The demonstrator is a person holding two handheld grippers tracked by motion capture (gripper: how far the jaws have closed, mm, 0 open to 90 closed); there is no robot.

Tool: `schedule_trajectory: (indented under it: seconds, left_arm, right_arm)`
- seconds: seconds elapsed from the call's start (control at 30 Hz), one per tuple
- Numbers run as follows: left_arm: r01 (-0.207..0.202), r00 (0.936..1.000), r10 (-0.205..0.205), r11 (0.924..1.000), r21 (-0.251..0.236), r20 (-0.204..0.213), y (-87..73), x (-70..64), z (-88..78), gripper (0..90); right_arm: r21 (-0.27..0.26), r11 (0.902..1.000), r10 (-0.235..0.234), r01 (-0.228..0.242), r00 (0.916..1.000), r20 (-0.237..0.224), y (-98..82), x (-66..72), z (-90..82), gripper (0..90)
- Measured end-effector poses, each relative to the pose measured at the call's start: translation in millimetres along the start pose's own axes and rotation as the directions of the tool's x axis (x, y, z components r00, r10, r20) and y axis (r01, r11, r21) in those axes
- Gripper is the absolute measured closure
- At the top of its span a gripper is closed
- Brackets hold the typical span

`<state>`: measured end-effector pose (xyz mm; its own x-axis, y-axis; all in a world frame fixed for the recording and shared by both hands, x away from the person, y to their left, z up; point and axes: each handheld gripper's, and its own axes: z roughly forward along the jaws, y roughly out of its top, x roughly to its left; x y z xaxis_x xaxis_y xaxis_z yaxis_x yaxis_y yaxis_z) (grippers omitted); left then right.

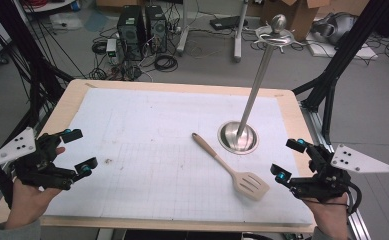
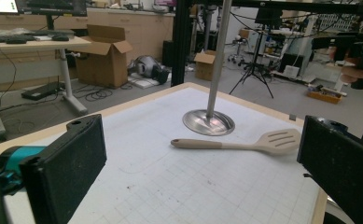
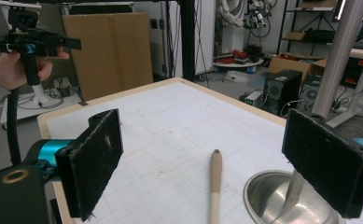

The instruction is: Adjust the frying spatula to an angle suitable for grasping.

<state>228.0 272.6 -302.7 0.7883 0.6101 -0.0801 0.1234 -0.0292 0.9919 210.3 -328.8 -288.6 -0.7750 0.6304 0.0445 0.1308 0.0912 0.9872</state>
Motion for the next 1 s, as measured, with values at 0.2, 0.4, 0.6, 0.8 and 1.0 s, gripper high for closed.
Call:
schedule_trajectory:
  seconds: [0.2,0.4,0.6,0.8,1.0]
  left_arm:
    - [-0.003,1.0000,0.003,1.0000,0.000,-0.004,0.4,-0.4,-0.2,1.8]
    - [0.003,0.9999,-0.003,1.0000,0.005,-0.012,-0.8,1.4,-0.9,1.8]
    - [0.000,0.9999,0.000,1.0000,0.001,-0.013,0.0,0.5,-0.4,1.8]
    - [0.000,0.9998,0.000,0.9999,0.011,-0.020,-1.2,0.1,-0.6,1.8]
    - [0.002,0.9996,-0.001,0.9998,0.020,-0.029,-3.0,-0.2,-2.4,1.8]
  right_arm:
    - [0.005,1.0000,0.007,-0.007,1.0000,0.002,-1.9,-1.9,0.2,11.5]
    - [0.001,1.0000,0.003,-0.003,1.0000,0.009,-2.6,-3.2,-1.1,11.5]
    - [0.008,1.0000,-0.002,0.002,1.0000,0.008,-3.0,-2.6,1.0,11.6]
    - [0.033,0.9994,-0.014,0.014,0.9999,0.009,-4.0,-4.4,9.1,11.7]
    - [0.061,0.9976,-0.033,0.032,0.9994,0.009,-6.2,-5.9,17.4,13.7]
